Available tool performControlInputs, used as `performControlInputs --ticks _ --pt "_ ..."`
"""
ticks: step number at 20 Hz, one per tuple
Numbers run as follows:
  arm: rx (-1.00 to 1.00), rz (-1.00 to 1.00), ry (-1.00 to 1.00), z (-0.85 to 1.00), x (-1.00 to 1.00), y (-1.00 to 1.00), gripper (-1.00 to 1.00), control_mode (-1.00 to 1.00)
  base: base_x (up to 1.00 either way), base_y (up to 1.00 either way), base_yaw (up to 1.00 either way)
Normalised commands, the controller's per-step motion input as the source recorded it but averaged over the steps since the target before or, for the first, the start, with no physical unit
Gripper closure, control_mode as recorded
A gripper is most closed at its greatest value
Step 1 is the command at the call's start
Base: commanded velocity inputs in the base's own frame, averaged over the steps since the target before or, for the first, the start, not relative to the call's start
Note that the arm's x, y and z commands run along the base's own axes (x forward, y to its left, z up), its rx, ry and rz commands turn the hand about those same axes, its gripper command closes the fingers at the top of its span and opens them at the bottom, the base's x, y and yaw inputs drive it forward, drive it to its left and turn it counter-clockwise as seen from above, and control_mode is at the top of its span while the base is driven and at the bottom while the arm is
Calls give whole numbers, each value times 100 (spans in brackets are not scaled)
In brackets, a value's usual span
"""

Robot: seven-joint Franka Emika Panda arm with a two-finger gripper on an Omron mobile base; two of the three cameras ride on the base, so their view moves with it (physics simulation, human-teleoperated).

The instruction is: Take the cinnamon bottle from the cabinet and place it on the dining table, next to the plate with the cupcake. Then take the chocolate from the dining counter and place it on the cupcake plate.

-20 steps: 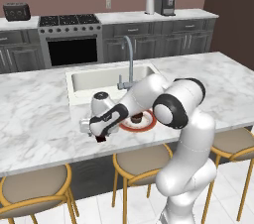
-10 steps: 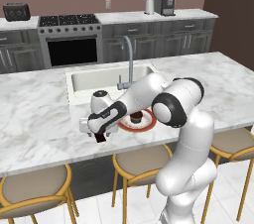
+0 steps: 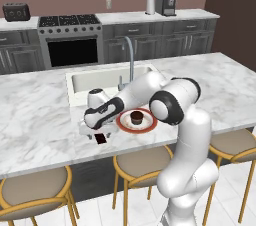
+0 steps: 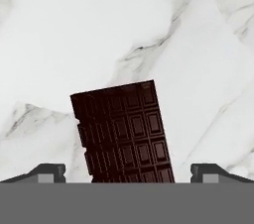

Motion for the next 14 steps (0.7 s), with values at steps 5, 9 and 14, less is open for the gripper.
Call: performControlInputs --ticks 5,9,14 --pt "-2 7 0 -77 -24 -16 100 -100 0 0 0" --pt "0 2 0 -68 -21 -23 100 -100 0 0 0" --pt "0 0 0 -24 -11 -29 100 -100 0 0 0"
